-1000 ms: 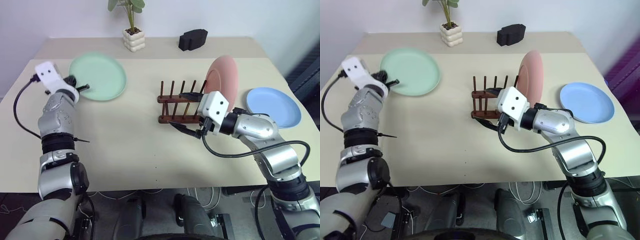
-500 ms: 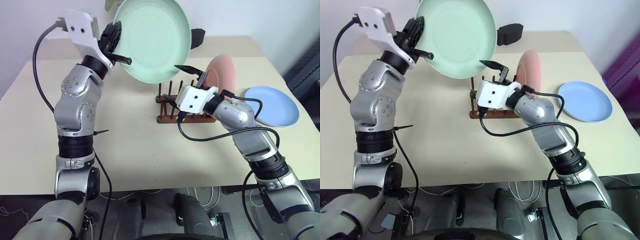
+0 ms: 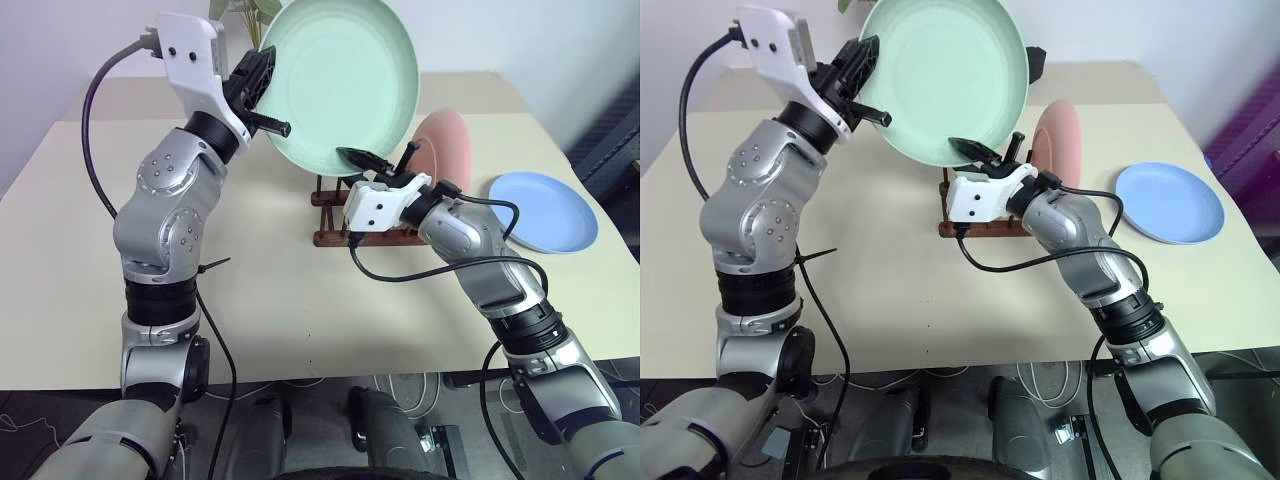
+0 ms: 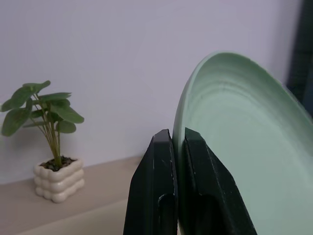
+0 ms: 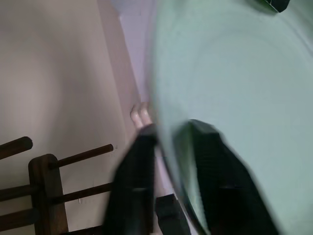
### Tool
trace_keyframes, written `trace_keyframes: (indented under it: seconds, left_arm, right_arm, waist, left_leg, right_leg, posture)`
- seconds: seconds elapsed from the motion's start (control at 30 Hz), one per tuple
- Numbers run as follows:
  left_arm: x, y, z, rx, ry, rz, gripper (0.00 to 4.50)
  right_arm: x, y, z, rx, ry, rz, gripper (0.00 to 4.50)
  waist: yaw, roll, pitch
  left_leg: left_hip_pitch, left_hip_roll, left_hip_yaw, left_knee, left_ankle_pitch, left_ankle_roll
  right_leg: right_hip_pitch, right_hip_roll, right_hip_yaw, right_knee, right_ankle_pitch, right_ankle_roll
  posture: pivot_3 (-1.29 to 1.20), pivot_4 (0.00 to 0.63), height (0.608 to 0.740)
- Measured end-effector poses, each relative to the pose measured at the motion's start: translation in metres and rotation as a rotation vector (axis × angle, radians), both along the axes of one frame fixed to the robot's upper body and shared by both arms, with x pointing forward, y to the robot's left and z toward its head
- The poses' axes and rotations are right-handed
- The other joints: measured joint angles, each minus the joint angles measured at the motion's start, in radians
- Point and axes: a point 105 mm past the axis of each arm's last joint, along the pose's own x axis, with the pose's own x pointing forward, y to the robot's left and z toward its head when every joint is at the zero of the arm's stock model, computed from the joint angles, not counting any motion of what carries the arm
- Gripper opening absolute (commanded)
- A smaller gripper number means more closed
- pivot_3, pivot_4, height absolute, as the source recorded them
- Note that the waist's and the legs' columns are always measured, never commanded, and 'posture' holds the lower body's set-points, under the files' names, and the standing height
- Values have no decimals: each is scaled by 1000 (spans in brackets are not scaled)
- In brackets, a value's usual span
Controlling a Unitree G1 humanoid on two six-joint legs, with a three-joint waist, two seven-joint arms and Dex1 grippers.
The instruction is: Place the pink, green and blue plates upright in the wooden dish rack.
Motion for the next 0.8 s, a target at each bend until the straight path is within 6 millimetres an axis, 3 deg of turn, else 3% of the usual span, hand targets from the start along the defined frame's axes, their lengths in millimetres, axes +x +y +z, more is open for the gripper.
trace_keyframes:
  seconds: [0.17, 0.27, 0.4, 0.5, 0.67, 0.8]
  left_arm:
    - [1, 1, -1, -11, 10, 7, 0]
    - [2, 1, -2, -38, 25, -1, 1006]
    - [1, 5, 0, -124, 29, -31, 2962]
    - [0, 20, 10, -221, 2, -20, 4475]
    - [5, 63, 18, -309, -31, 99, 4475]
    - [6, 90, 8, -208, -26, 152, 4475]
  right_arm:
    - [-1, 2, -1, -13, -7, 10, 57]
    - [-2, 3, -2, -20, -1, 17, 0]
    - [-2, 4, -2, -9, 0, 20, 0]
    - [-3, 4, -2, -7, -3, 21, 0]
    - [-4, 5, 3, 31, -6, 33, 0]
    - [-10, 0, 25, 166, 12, 71, 0]
  waist:
    - [2, 0, 0]
    - [1, 0, 0]
    - [1, 0, 0]
    - [-1, 0, 0]
    - [0, 0, 0]
    - [-1, 0, 0]
  left_leg:
    - [0, 0, 0, 0, 0, 0]
    - [0, 0, 0, 0, 0, 0]
    - [0, 0, 0, 0, 0, 0]
    - [0, 0, 0, 0, 0, 0]
    - [0, 0, 0, 0, 0, 0]
    - [0, 0, 0, 0, 0, 0]
  right_leg:
    - [0, 0, 0, 0, 0, 0]
    - [0, 0, 0, 0, 0, 0]
    - [0, 0, 0, 0, 0, 0]
    - [0, 0, 0, 0, 0, 0]
    - [0, 0, 0, 0, 0, 0]
    - [0, 0, 0, 0, 0, 0]
  posture:
    - [0, 150, 740]
    - [0, 150, 740]
    - [0, 150, 740]
    - [0, 150, 740]
    - [0, 150, 740]
    - [0, 150, 740]
